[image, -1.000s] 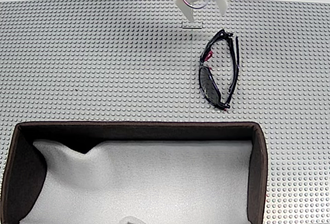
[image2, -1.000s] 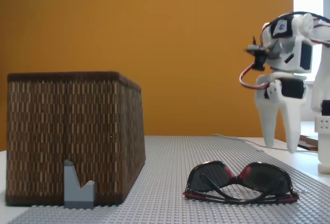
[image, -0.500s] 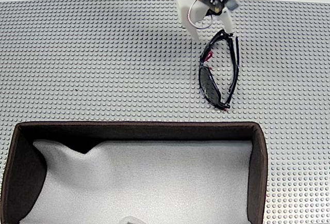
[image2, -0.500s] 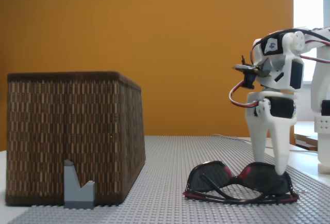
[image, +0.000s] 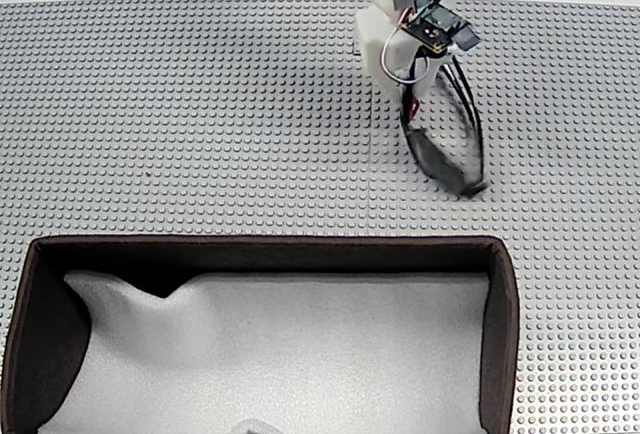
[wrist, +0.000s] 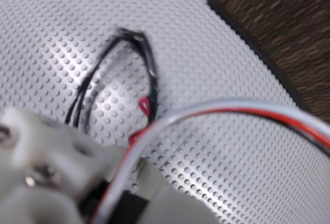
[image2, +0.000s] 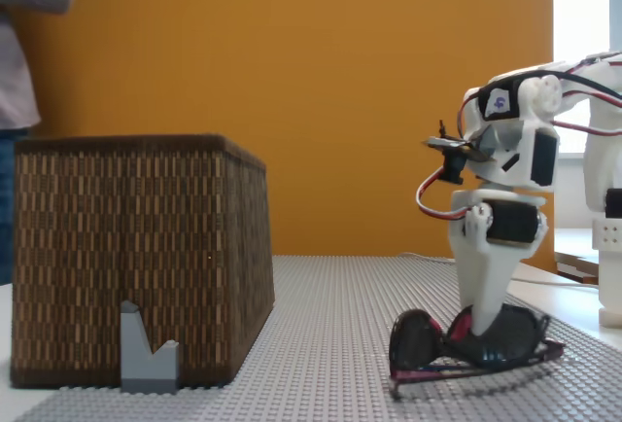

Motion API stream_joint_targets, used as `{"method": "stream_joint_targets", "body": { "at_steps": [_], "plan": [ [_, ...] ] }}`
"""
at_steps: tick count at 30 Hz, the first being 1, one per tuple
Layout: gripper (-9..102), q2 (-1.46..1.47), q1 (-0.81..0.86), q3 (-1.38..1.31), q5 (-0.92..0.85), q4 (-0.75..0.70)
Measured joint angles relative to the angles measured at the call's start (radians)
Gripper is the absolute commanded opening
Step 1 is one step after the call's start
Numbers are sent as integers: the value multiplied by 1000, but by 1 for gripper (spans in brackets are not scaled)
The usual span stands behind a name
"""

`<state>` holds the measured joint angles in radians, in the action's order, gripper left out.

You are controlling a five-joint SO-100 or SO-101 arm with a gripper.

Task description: Grasp a glasses and put it in the bin.

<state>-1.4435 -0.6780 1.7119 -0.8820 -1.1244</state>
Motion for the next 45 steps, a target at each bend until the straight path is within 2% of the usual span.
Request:
{"method": "stream_joint_targets", "body": {
  "at_steps": [4, 22, 37, 39, 45],
  "plan": [
    [-1, -9, -2, -5, 46, 0],
    [-1, -411, 80, -63, 143, 124],
    [-1, -499, 232, -74, 296, 462],
    [-1, -459, 255, -95, 299, 540],
    [0, -324, 322, -178, 299, 624]
  ]
}}
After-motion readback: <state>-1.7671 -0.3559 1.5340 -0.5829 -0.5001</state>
